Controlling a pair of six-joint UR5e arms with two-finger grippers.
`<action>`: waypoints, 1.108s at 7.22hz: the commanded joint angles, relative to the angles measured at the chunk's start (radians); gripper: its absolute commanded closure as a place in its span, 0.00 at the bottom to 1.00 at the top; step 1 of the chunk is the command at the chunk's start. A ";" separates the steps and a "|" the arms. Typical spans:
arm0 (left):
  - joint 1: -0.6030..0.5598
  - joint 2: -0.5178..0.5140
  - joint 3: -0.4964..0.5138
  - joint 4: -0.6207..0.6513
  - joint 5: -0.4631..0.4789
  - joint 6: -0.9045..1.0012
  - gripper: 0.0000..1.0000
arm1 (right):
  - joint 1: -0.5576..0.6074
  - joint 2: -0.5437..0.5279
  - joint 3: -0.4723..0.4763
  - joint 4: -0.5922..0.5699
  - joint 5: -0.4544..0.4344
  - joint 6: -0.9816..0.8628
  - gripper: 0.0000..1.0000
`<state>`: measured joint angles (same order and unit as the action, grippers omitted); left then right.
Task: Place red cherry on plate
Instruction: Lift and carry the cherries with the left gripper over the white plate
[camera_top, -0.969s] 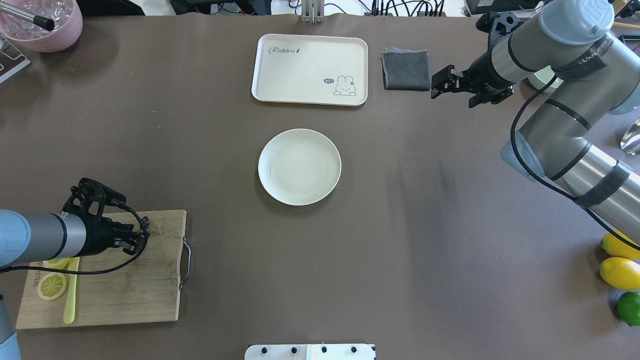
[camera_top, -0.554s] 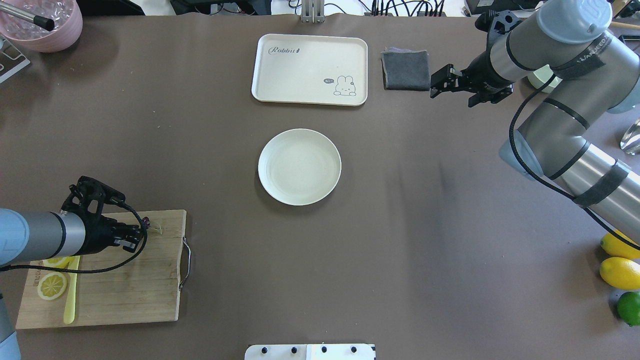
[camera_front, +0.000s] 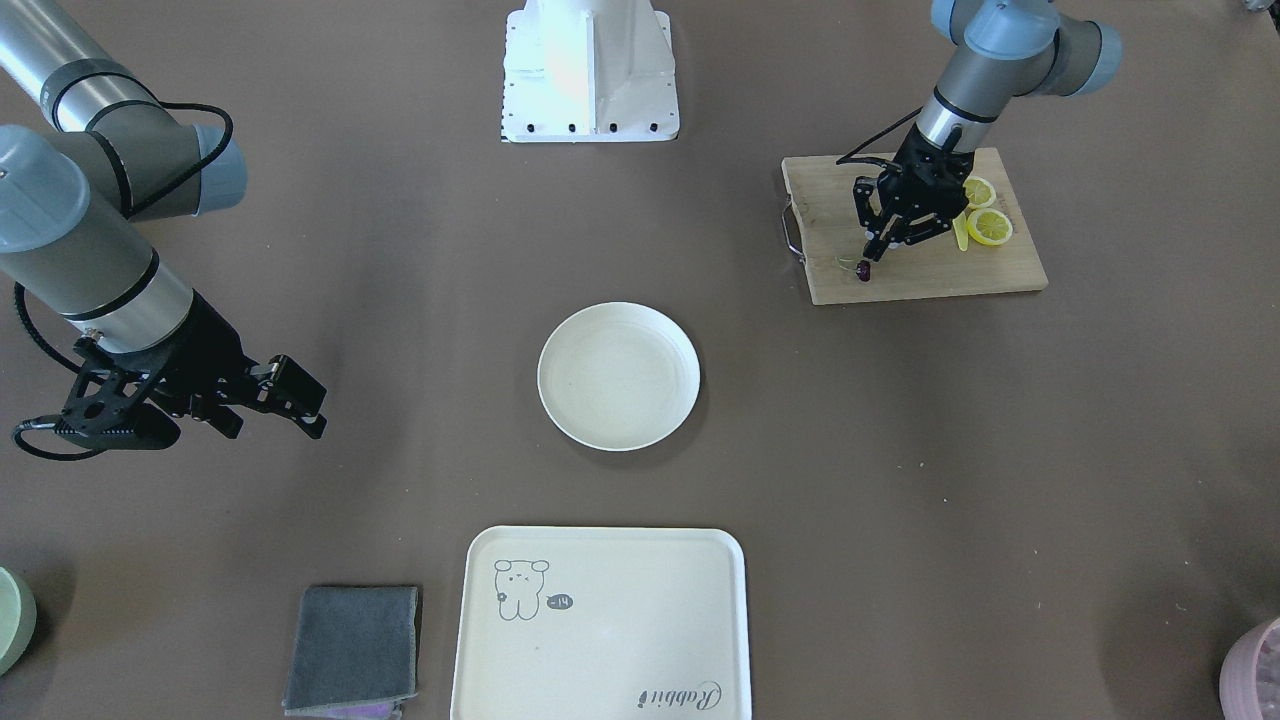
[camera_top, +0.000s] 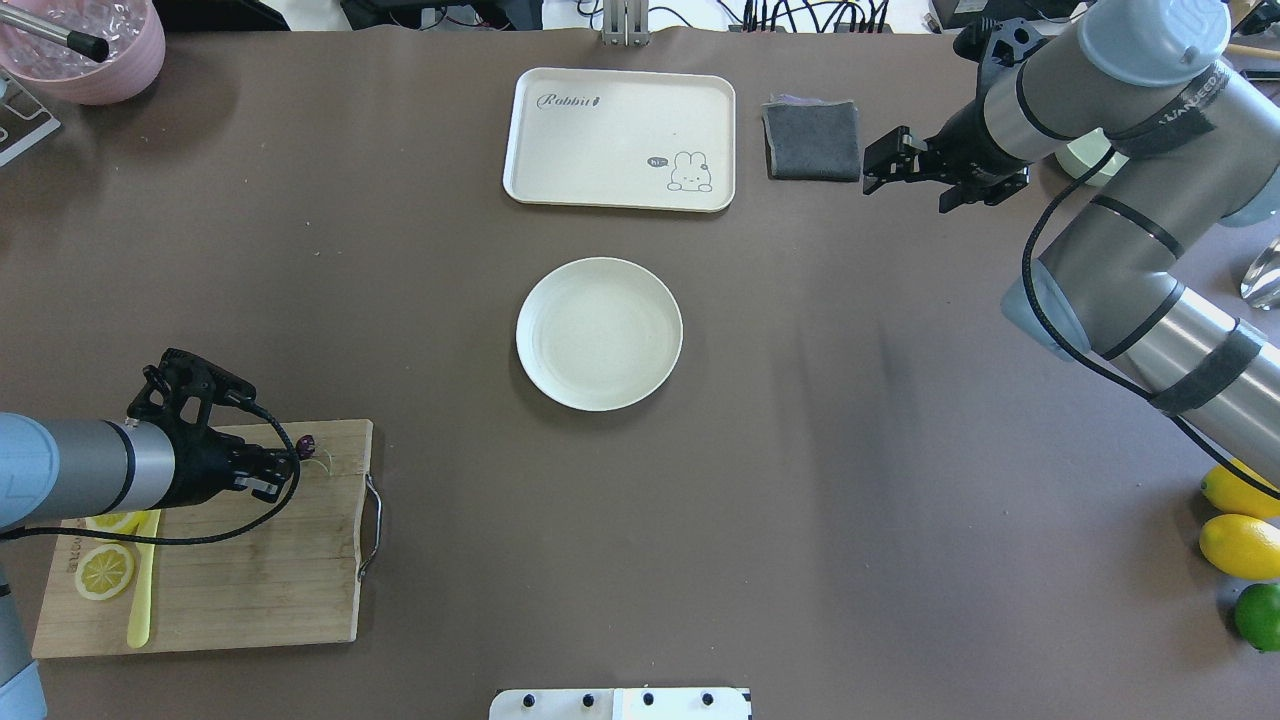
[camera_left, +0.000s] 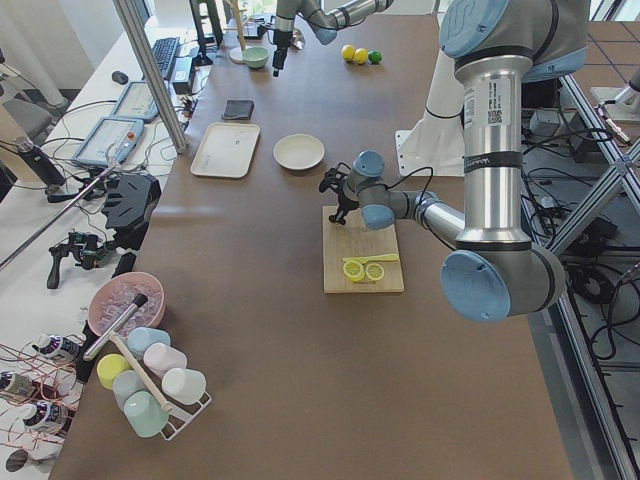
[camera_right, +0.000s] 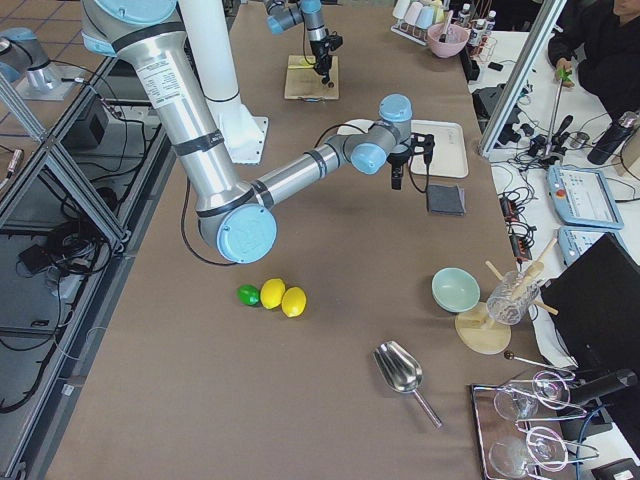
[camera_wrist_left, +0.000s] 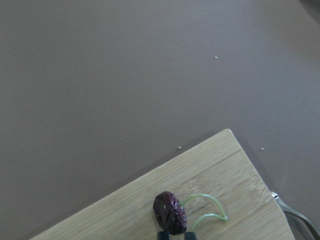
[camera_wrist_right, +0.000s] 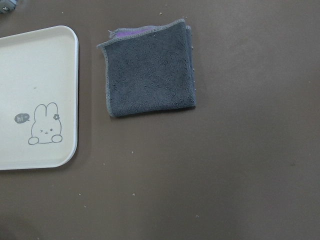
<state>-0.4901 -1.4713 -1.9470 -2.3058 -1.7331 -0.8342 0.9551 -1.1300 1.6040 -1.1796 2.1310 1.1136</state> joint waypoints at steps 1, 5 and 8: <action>-0.110 -0.009 -0.001 0.002 -0.125 0.027 0.88 | 0.005 0.003 0.002 0.000 0.007 0.000 0.00; -0.174 -0.376 0.060 0.180 -0.175 0.021 0.88 | 0.005 0.001 0.008 0.000 0.007 0.000 0.00; -0.087 -0.621 0.225 0.210 -0.101 -0.140 0.88 | 0.005 -0.005 0.011 0.000 0.007 0.000 0.00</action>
<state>-0.6244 -2.0126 -1.7792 -2.1026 -1.8863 -0.9285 0.9602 -1.1320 1.6135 -1.1796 2.1384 1.1136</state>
